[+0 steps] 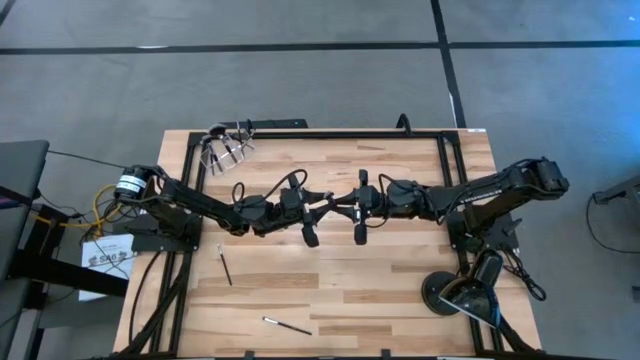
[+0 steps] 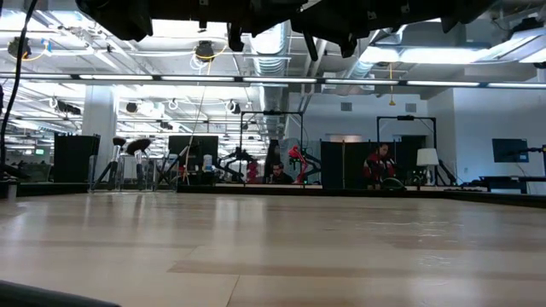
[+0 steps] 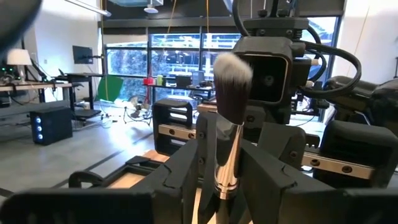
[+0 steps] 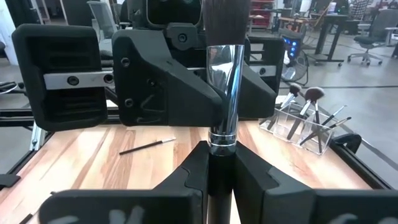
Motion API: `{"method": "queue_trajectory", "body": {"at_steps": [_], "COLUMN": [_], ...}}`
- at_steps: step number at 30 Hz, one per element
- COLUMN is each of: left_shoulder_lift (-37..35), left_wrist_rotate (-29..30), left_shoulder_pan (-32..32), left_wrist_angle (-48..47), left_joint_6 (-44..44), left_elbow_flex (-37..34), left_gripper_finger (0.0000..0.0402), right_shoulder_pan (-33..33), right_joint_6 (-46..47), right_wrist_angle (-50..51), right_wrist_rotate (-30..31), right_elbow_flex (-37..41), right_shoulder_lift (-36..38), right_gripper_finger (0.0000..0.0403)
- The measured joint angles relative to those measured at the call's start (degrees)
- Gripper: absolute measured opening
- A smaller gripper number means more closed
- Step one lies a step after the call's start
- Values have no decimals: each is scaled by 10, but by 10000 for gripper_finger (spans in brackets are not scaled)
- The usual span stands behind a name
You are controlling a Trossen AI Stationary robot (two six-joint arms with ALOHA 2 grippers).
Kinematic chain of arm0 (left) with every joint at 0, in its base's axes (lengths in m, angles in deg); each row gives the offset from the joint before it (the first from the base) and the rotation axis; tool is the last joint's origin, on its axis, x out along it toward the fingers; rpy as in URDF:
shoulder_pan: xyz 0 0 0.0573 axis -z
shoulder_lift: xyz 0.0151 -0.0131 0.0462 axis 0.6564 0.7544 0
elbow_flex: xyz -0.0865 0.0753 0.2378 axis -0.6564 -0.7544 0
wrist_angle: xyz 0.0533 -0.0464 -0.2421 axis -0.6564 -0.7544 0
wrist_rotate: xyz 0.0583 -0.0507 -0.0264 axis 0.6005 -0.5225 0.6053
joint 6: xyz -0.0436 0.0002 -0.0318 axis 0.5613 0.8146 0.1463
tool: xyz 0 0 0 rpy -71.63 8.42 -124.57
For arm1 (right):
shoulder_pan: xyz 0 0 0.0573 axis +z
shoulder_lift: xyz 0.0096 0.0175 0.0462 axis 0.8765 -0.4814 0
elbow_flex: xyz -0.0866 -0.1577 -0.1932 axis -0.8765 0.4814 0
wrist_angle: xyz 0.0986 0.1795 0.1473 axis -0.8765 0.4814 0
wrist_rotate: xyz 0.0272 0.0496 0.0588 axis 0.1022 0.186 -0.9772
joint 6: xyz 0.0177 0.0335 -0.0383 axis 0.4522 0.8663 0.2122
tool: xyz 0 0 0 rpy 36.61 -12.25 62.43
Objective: Put items in baskets/containers
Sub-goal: Put the blush brush into the transparent bin
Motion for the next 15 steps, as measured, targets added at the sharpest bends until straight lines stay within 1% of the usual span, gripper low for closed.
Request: {"method": "queue_trajectory", "body": {"at_steps": [9, 12, 15], "left_shoulder_lift": [-1, -1, -1], "left_wrist_rotate": [2, 2, 2], "left_shoulder_pan": [0, 0, 0], "left_wrist_angle": [4, 5, 4], "left_joint_6": [6, 3, 4], "left_elbow_flex": [9, 9, 9], "left_gripper_finger": [102, 81, 41], "right_shoulder_pan": [0, 0, 0], "right_joint_6": [0, 0, -2], "right_wrist_angle": [1, 2, 4], "right_wrist_rotate": [-3, -3, -3], "right_elbow_flex": [0, 0, 0], "right_shoulder_lift": [1, 0, 0], "right_gripper_finger": [36, 45, 51]}}
